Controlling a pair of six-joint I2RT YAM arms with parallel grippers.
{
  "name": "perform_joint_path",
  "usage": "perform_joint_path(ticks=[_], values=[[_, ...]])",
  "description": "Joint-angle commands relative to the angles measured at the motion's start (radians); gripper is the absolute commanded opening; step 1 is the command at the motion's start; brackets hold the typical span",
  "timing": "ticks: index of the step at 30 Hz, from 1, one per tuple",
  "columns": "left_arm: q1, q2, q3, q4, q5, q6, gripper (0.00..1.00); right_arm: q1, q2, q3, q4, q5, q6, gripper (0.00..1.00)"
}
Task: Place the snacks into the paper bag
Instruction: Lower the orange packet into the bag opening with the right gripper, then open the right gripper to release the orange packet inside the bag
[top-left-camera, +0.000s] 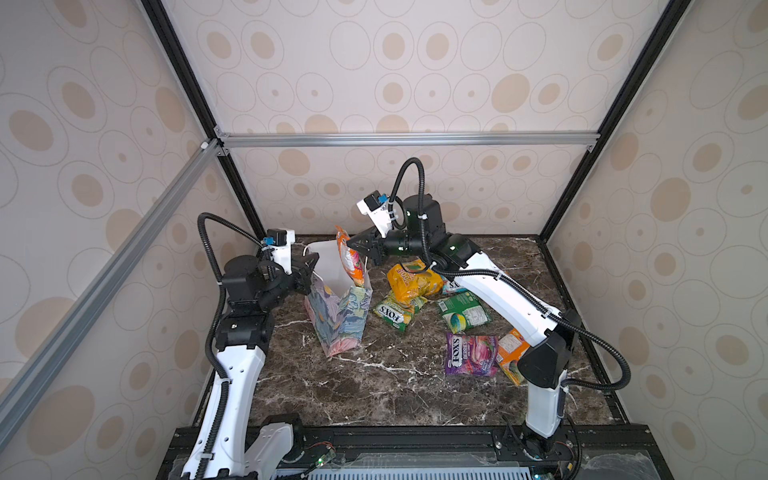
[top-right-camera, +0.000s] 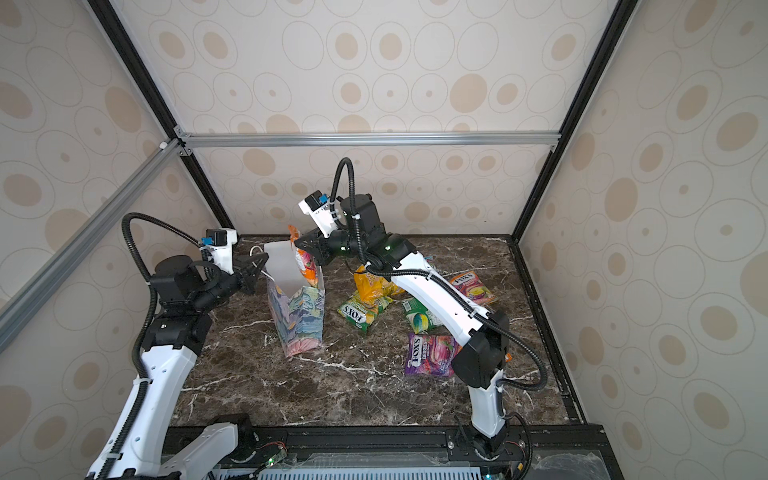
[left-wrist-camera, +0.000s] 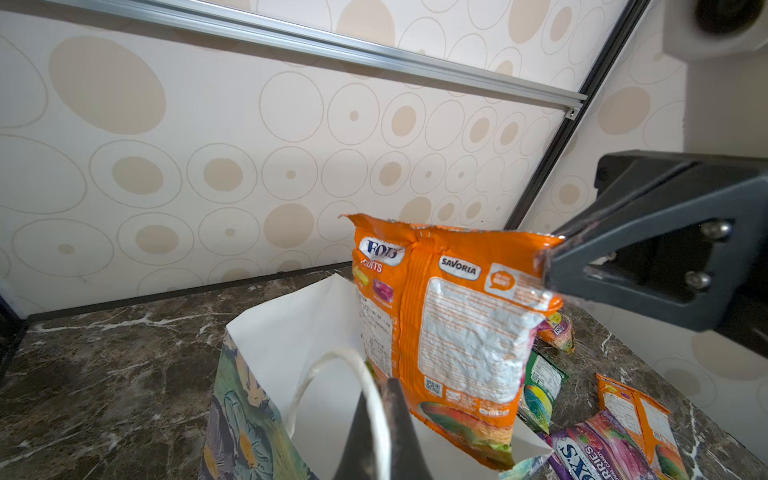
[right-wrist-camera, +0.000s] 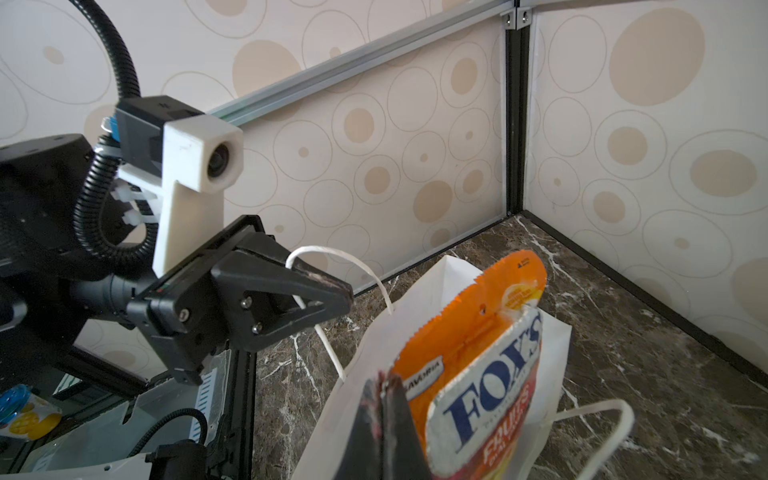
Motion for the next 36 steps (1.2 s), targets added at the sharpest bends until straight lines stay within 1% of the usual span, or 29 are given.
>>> perform_joint_path(ticks=[1,4,9,18,26,28,32,36], values=[[0.009,-0.004,0.007,0.015,0.003,0.008,0.00,0.010,-0.017,0.006,0.065,0.021,-0.035,0.00],[0.009,-0.006,0.007,0.013,-0.001,0.010,0.00,0.010,-0.014,-0.003,0.060,0.035,-0.043,0.00],[0.009,-0.006,0.007,0.012,-0.001,0.011,0.00,0.013,-0.028,-0.064,0.095,0.063,-0.035,0.00],[0.009,-0.010,0.007,0.010,-0.009,0.013,0.00,0.015,-0.029,-0.102,0.123,0.050,-0.033,0.00],[0.009,-0.013,0.006,0.011,-0.009,0.014,0.00,0.018,-0.030,-0.154,0.185,0.032,0.022,0.00],[0.008,-0.014,0.005,0.012,-0.009,0.014,0.00,0.018,-0.027,-0.156,0.194,0.029,0.028,0.04],[0.008,-0.014,0.006,0.010,-0.010,0.016,0.00,0.022,-0.020,-0.153,0.195,0.033,0.038,0.08],[0.009,-0.017,0.006,0.009,-0.012,0.016,0.00,0.023,-0.018,-0.157,0.196,0.026,0.042,0.15]])
